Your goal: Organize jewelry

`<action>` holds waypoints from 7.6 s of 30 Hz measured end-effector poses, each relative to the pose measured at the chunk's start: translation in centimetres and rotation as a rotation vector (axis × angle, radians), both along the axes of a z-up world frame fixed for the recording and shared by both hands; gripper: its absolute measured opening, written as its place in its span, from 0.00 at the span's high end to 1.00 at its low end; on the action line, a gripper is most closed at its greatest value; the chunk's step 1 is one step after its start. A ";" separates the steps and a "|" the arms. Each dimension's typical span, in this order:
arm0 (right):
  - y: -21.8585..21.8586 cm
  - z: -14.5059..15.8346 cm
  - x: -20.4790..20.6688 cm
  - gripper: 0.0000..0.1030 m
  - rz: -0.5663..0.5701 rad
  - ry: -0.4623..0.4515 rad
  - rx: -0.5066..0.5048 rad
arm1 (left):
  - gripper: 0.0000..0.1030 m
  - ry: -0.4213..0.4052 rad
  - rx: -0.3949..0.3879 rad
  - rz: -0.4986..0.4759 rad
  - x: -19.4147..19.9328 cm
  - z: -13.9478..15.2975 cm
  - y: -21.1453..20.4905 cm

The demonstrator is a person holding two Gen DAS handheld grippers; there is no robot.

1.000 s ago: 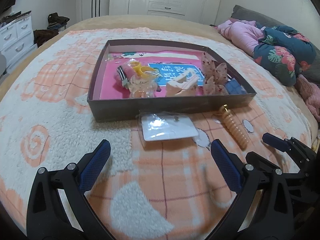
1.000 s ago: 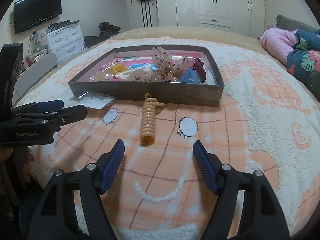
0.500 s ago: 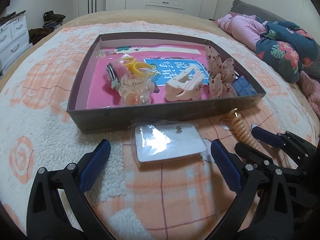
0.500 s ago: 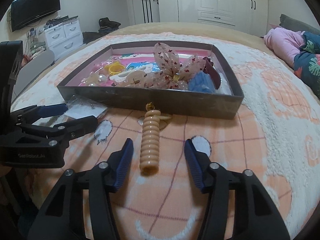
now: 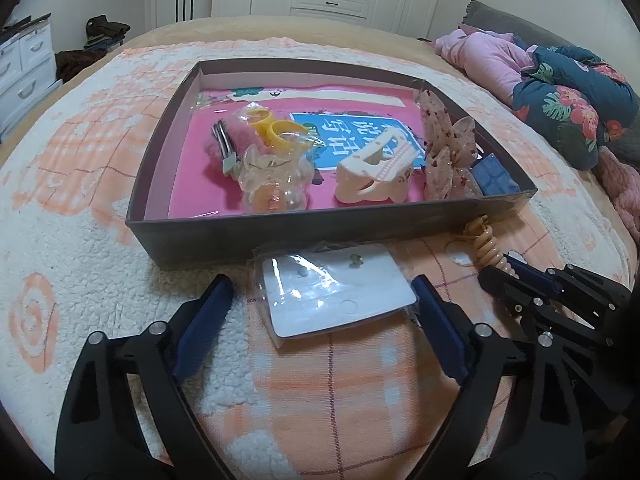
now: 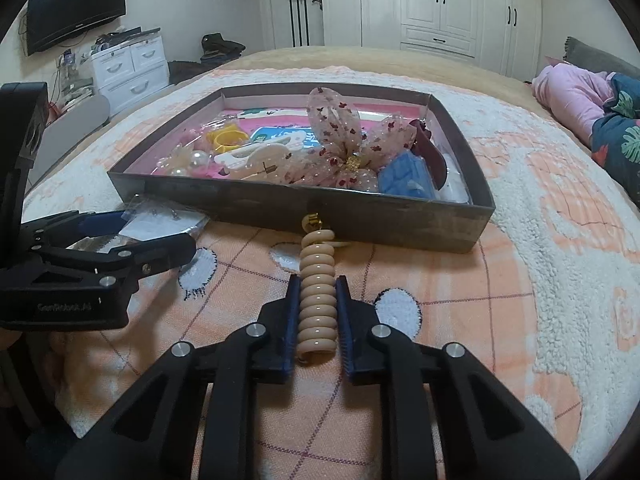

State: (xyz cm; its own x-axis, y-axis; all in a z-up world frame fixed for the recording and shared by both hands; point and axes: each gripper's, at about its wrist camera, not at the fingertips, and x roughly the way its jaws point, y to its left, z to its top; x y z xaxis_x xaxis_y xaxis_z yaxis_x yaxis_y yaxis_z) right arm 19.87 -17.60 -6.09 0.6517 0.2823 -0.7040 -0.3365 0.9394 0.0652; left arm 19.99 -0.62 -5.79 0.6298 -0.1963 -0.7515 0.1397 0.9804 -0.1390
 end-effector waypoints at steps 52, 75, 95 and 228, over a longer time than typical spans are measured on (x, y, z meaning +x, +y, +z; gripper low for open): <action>2.7 4.9 -2.7 0.83 0.114 -0.094 0.039 | 0.43 -0.121 -0.113 0.039 -3.4 5.5 4.1; -1.5 6.5 6.9 0.83 -0.043 -0.124 0.055 | 0.43 -0.145 -0.125 0.092 6.3 5.0 3.9; 2.0 4.4 10.1 0.83 0.002 -0.078 0.017 | 0.42 -0.136 -0.155 0.089 7.0 3.8 4.4; -4.7 5.7 -17.7 0.06 -0.144 -0.310 0.051 | 0.11 -0.304 -0.001 0.102 -17.3 5.8 -0.3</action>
State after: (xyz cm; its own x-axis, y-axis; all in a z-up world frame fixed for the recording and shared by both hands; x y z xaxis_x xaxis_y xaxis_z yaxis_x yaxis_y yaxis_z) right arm 2.19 -22.31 -0.35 0.8679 0.2019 -0.4539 -0.2122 0.9768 0.0288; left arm 2.65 -0.95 -0.02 0.8421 -0.1213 -0.5254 0.0764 0.9914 -0.1065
